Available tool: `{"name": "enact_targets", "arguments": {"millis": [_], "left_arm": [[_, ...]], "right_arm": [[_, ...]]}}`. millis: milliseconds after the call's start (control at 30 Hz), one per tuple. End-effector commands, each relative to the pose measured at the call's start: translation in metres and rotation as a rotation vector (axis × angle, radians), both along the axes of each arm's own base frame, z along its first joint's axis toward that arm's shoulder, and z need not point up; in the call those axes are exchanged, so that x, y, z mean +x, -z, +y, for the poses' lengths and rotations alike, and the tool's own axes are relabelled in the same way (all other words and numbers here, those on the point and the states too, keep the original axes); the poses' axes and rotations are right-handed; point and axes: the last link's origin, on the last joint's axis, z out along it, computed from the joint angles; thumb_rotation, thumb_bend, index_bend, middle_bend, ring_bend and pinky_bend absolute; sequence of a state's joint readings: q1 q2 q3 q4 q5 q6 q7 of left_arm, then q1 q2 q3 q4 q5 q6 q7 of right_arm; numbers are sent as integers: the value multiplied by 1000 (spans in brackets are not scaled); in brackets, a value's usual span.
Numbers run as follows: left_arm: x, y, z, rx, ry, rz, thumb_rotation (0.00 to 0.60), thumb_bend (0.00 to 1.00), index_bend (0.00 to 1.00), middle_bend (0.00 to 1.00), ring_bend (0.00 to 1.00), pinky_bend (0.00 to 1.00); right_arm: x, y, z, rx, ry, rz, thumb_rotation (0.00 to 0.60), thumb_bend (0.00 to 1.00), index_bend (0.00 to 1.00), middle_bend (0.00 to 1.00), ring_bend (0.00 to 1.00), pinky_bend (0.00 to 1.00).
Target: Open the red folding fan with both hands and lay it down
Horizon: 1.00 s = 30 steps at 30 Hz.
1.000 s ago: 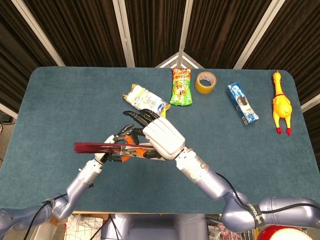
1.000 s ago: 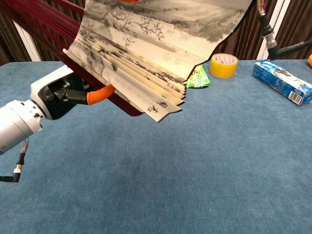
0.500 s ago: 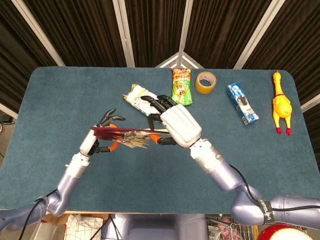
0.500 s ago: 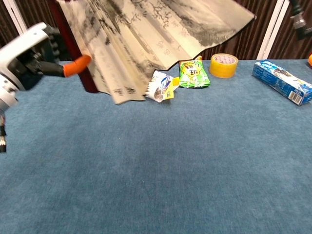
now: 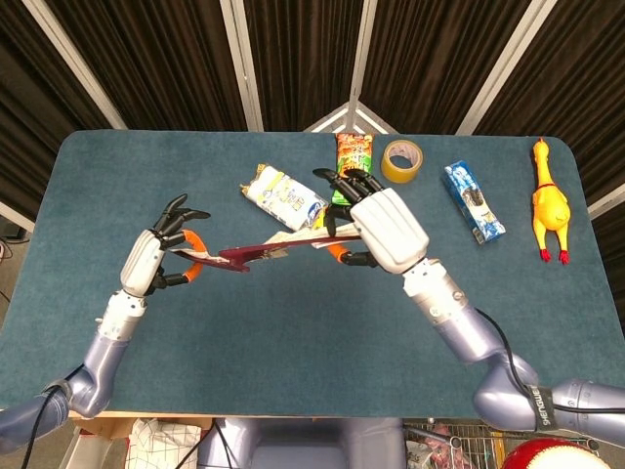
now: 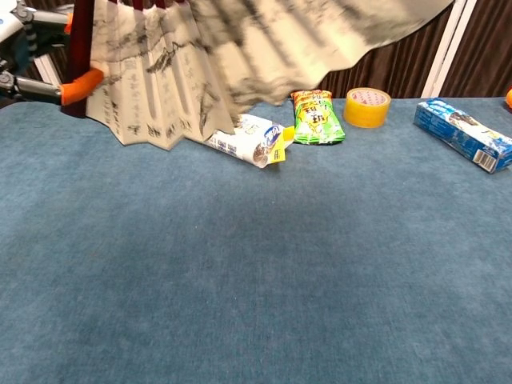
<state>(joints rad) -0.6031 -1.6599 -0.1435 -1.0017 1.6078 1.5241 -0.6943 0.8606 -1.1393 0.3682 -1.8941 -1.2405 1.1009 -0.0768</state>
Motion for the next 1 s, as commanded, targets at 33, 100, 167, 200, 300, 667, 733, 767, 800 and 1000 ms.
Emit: {"name": "enact_targets", "arguments": {"millis": [33,100,167,200,300,667,733,767,800,1000], "left_arm": [[-7,-10,3,74,-7,49,600,580,661,224,4,182],[-7,-13,3,91,-3,59,600,575,661,224,4,182],[-8,-16,3,123,7,92,600,573,661,224,4,182],[-8,-17,3,142,12,109,600,572,661,224,4,182],[-10,-20,3,197,25,162,600,570,660,224,4,182],[-9,-25,0,390,61,282,600,569,658,229,16,182],[-10,-27,1,421,61,301,600,570,658,230,16,182],[-10,-27,2,428,60,308,600,570,659,231,16,182],[-11,-27,2,436,59,313,600,570,659,231,16,182],[-9,-29,3,493,77,347,600,569,658,231,17,182]], "right_arm": [[-7,-4,-1,-6,17,-9,600,502,946,160,261,173],[-12,-4,-2,-4,26,-6,600,502,947,161,260,173],[-16,-4,-2,-12,25,8,600,502,948,161,261,173],[-18,-5,-3,-19,25,12,600,502,949,161,261,173],[-26,-6,-5,-30,37,18,600,501,949,161,261,173],[-56,-9,-7,-104,41,67,600,519,952,164,261,173],[-62,-9,-7,-115,39,70,600,519,953,164,261,173],[-64,-9,-7,-117,40,67,600,519,953,164,261,173],[-67,-9,-7,-118,41,66,600,519,953,164,261,173],[-83,-7,-7,-126,56,86,600,519,969,164,261,173]]}}
